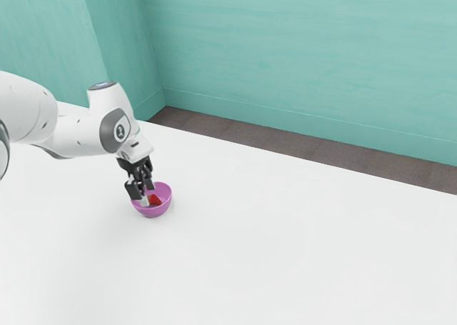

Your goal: Take strawberry from the bowl

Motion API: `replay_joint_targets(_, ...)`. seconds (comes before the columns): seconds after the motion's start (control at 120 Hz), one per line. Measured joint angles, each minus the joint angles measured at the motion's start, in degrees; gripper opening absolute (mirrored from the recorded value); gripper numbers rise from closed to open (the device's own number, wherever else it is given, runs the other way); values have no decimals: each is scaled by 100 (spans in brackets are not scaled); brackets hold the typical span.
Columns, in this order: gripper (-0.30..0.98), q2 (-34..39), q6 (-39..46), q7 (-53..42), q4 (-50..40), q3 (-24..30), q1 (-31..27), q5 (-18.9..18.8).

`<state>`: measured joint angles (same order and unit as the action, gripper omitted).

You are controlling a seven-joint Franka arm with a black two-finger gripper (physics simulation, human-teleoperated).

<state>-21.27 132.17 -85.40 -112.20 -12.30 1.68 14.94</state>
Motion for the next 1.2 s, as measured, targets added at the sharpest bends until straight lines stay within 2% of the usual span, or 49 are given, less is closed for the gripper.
replay_joint_targets(1.017, 42, -533, 222, -20, 290, 0, -36, 4)
replay_joint_targets(1.2, 46, -584, 272, -5, 313, -1, -37, 48)
